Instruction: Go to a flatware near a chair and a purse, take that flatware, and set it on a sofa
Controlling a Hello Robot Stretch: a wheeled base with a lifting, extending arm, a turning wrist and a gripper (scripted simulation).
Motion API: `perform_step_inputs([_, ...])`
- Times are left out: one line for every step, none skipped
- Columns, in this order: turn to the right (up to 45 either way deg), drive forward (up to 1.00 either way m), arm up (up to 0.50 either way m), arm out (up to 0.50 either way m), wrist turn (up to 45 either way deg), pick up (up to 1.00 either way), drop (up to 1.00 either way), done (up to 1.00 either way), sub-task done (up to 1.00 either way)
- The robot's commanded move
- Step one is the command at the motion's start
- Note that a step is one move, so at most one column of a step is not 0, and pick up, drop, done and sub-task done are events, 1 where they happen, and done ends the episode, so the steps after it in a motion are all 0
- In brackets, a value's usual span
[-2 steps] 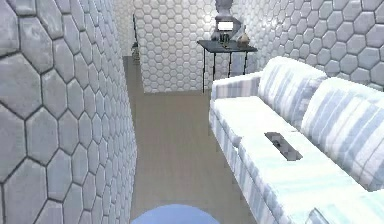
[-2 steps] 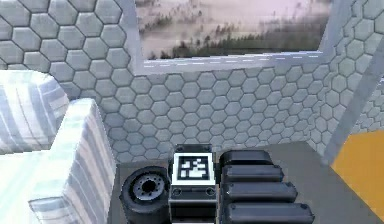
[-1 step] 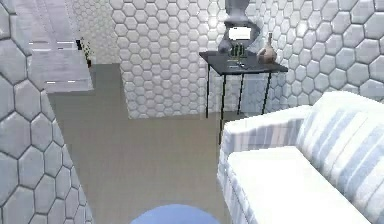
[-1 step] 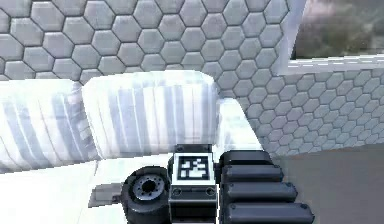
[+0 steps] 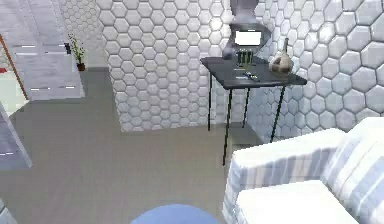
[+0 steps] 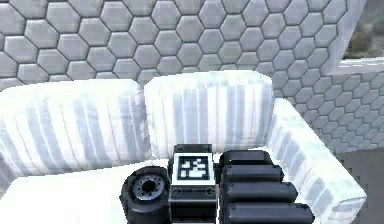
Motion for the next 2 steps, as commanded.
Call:
perform_step_inputs([-45.0, 0.0, 0.0, 0.0, 0.0, 0.0, 0.0, 0.0, 0.0])
perform_step_inputs([-45.0, 0.0, 0.0, 0.0, 0.0, 0.0, 0.0, 0.0, 0.0])
